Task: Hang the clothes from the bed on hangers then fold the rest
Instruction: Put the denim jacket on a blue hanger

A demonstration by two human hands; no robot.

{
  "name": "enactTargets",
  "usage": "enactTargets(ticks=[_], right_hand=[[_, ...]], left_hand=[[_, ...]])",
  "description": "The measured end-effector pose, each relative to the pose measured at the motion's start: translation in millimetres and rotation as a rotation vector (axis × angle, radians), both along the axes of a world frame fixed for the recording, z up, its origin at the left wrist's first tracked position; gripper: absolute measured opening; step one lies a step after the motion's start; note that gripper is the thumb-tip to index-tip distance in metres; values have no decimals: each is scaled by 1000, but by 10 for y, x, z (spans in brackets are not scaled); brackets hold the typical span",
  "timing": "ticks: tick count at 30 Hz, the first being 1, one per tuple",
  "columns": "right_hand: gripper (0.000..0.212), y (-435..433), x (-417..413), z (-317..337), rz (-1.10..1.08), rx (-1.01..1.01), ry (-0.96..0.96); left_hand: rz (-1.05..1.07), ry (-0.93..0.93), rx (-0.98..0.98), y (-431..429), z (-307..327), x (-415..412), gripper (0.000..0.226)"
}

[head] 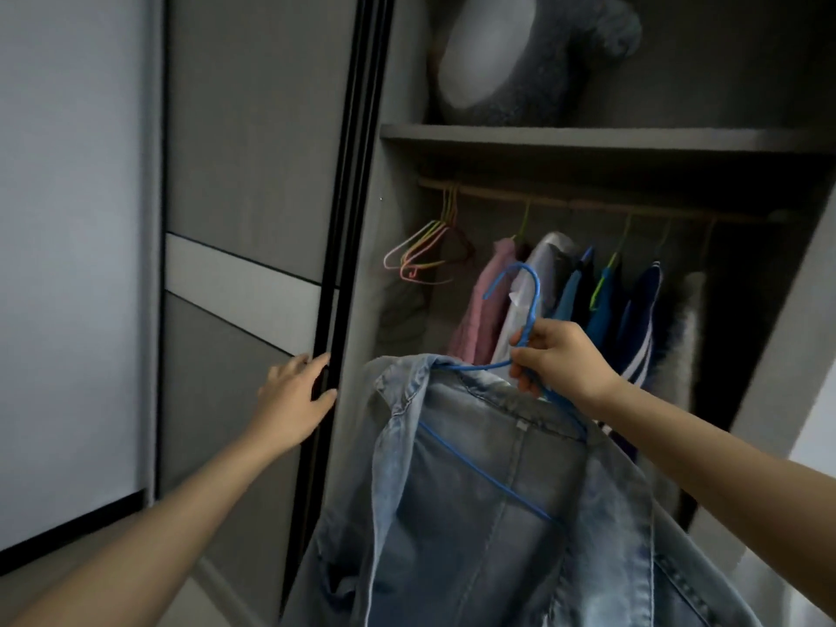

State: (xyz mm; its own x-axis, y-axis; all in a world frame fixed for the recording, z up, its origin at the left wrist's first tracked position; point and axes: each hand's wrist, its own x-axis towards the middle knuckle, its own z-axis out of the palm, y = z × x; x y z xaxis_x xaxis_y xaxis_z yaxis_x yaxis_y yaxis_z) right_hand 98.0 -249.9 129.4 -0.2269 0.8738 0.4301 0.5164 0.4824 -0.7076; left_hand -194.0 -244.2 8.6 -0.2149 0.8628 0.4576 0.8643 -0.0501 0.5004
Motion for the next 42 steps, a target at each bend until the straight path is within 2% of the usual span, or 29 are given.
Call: enactTargets(ticks=[4,7,12,15,20,26,29,33,36,39,42], right_hand=[[13,613,-153,-52,-35,-8,19],[25,1058,-244,-66,-60,1,60],[30,1750,-401,-86,-93,-4,134],[29,2141,-451,-108,-147,-7,135],[28,2508,-535,-182,-267,10,105],[20,2751,-702,25,-445,119,54],[11,2867,-843,203,-532,156,44],[11,2999,-1027,378,-604,158,133],[18,3093,-1161,446,-646,180,153],[28,3319,-1365,505,-689,233,151],[32,3591,-1558,566,-694,235,224]], left_hand=[[67,1,-1,505,41,-292,57],[96,70,8,942,150,-442,59],[166,139,79,1717,347,-569,62],[185,112,118,2134,287,-515,63],[154,182,92,2622,27,-473,68],[65,133,312,3307,422,-748,71],[-22,216,387,3682,746,-868,73],[-39,325,582,4092,1146,-1045,75],[-29,376,700,4319,1254,-1155,78],[-23,423,797,4469,1224,-1187,65],[-12,439,836,4525,1203,-1191,62]])
